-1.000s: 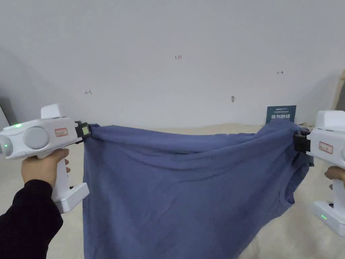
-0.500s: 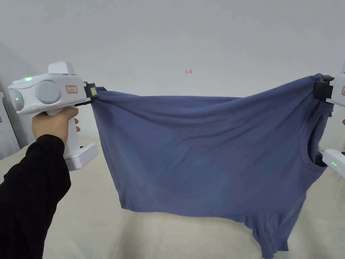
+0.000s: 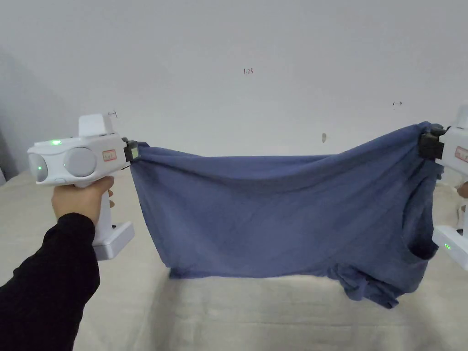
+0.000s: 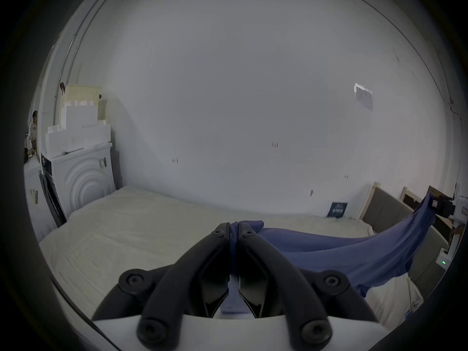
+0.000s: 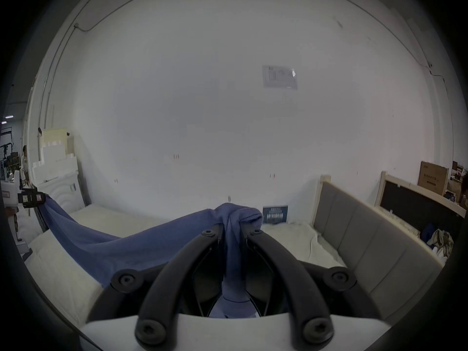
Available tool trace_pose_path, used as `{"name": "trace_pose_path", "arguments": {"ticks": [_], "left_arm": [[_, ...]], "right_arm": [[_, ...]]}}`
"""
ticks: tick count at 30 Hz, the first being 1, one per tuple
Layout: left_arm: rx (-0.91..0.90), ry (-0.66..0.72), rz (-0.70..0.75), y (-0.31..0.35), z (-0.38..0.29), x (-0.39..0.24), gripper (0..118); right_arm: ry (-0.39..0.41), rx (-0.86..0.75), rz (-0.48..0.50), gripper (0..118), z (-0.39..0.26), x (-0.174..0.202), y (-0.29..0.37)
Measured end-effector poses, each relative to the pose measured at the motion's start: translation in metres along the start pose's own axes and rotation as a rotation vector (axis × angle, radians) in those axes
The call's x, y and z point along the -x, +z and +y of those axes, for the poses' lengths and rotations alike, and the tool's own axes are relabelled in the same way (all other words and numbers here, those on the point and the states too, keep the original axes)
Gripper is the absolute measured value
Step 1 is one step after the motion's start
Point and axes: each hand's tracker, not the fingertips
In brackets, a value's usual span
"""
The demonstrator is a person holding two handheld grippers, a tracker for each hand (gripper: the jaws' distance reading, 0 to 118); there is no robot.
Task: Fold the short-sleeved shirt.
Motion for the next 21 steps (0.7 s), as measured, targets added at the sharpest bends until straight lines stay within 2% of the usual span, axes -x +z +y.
{"name": "trace_pose_path", "arguments": {"ticks": [3, 8, 21], "left_arm": [[0.051, -0.002, -0.010, 0.002, -0.042, 0.005, 3], [0.157, -0.005, -0.021, 0.021, -0.113, 0.017, 3], [0.409, 0.010, -0.006, 0.140, -0.284, 0.056, 3]], "right_arm": [[-0.004, 0.064, 0.020, 11, -0.044, -0.004, 0.002], [-0.058, 0.154, 0.058, 11, -0.115, -0.010, 0.029], [-0.212, 0.365, 0.100, 11, -0.275, -0.013, 0.183]]}}
